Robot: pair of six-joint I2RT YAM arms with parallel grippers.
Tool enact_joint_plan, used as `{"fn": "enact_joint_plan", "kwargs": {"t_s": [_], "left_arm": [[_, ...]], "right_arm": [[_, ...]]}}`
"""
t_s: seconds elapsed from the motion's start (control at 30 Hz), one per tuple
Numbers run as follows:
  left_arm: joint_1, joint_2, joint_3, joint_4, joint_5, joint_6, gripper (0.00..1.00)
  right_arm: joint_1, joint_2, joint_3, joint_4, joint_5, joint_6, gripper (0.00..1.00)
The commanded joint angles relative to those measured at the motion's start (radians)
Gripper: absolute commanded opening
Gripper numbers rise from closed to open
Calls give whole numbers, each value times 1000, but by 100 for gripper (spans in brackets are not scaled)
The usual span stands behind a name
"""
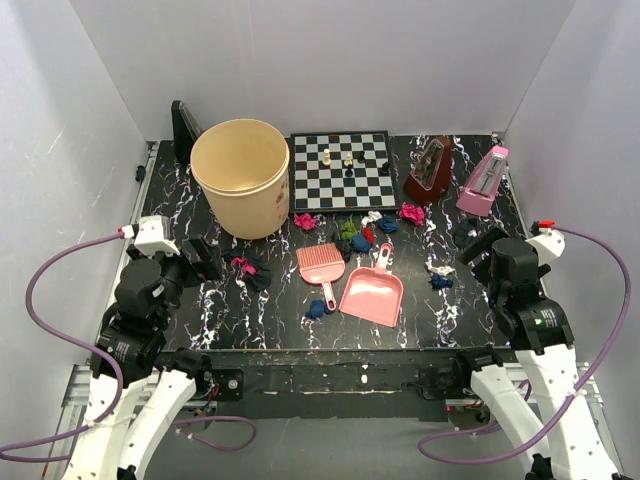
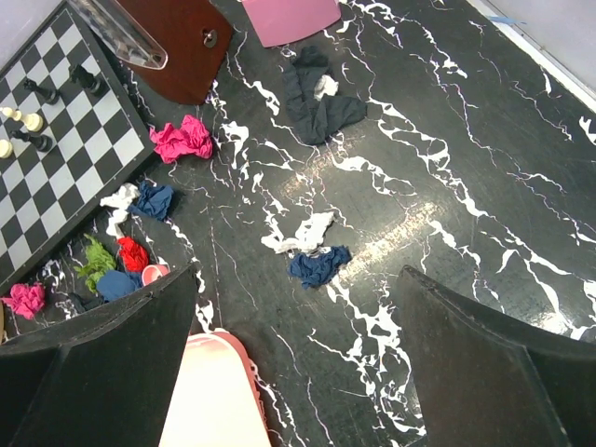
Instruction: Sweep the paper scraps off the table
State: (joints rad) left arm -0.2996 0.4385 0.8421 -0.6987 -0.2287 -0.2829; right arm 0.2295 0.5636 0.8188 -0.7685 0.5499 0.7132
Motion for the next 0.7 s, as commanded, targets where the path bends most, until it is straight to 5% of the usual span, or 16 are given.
{"fn": "enact_joint_plan", "kwargs": {"t_s": [0.0, 0.67], "left_arm": [[-3, 2, -9, 16, -5, 14, 98], [-3, 126, -11, -19, -21, -42, 98]], "right_arm": [[-2, -33, -15, 49, 18, -24, 94], [-2, 5, -47, 98, -8, -47, 95]]}}
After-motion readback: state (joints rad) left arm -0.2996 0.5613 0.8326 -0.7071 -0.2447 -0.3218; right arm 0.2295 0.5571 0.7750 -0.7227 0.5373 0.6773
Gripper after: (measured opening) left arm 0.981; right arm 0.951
